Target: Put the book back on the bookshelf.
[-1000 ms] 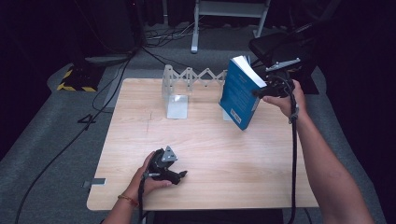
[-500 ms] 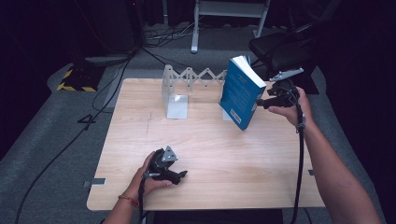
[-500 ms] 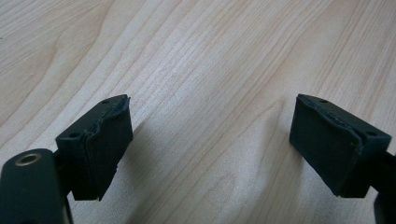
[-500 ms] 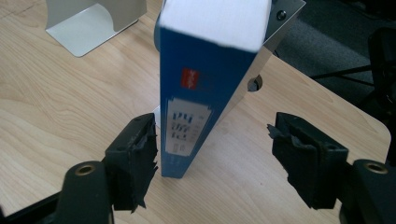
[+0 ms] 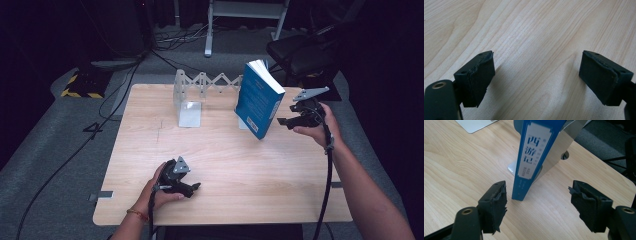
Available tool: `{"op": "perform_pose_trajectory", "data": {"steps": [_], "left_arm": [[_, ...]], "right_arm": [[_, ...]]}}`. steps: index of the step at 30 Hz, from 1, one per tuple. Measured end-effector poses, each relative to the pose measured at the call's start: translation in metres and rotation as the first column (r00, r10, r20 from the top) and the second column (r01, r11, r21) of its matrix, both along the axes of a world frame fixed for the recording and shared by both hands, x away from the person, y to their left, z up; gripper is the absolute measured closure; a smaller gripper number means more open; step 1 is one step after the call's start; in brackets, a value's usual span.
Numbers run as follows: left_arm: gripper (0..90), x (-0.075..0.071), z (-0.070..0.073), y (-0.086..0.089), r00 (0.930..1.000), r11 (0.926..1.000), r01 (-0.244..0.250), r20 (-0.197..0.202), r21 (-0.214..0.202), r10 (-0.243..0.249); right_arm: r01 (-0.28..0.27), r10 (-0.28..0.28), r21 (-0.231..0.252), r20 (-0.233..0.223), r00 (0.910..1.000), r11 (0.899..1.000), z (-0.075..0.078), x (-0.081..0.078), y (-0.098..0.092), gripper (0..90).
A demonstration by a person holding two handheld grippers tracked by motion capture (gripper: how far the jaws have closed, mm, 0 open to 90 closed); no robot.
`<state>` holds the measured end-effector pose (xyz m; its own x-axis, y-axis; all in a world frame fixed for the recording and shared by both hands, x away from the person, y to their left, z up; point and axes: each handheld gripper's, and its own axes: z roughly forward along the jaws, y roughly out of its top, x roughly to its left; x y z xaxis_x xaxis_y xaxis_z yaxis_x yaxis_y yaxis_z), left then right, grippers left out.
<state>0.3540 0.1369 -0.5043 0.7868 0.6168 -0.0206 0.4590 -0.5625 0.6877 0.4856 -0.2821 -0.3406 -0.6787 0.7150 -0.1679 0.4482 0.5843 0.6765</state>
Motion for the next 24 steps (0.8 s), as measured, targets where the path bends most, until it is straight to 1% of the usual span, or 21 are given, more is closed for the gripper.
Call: {"op": "perform_pose_trajectory", "data": {"steps": [3,7,12,14,17,21,22,24], "left_arm": [[13.7,0.000,0.000,0.000,1.0000,1.0000,0.000,0.000,0.000,0.000],[13.7,0.000,0.000,0.000,1.0000,1.0000,0.000,0.000,0.000,0.000],[13.7,0.000,0.000,0.000,1.0000,1.0000,0.000,-0.001,0.000,0.000],[13.7,0.000,0.000,0.000,1.0000,1.0000,0.000,-0.001,0.000,0.000],[13.7,0.000,0.000,0.000,1.0000,1.0000,0.000,0.000,0.000,0.000],[13.7,0.000,0.000,0.000,1.0000,1.0000,0.000,-0.001,0.000,0.000],[13.7,0.000,0.000,0.000,1.0000,1.0000,0.000,-0.001,0.000,0.000],[13.7,0.000,0.000,0.000,1.0000,1.0000,0.000,0.000,0.000,0.000]], "right_arm": [[-0.011,0.011,0.001,0.002,0.9999,1.000,-0.006,-0.005,-0.003,29.0],[-0.015,0.015,-0.017,0.001,0.9999,1.000,-0.015,-0.012,-0.007,28.8],[-0.028,0.027,-0.030,-0.013,0.9995,0.999,-0.028,-0.021,-0.012,28.5],[-0.029,0.029,-0.026,-0.011,0.9995,0.999,-0.032,-0.025,-0.013,28.4],[-0.033,0.033,-0.037,-0.003,0.9995,0.999,-0.038,-0.032,-0.016,28.3],[-0.043,0.043,-0.044,-0.002,0.9991,0.998,-0.051,-0.042,-0.021,28.2],[-0.043,0.043,-0.044,-0.002,0.9991,0.998,-0.051,-0.042,-0.021,28.2],[-0.051,0.050,-0.043,-0.011,0.9987,0.998,-0.057,-0.047,-0.023,28.2]]}}
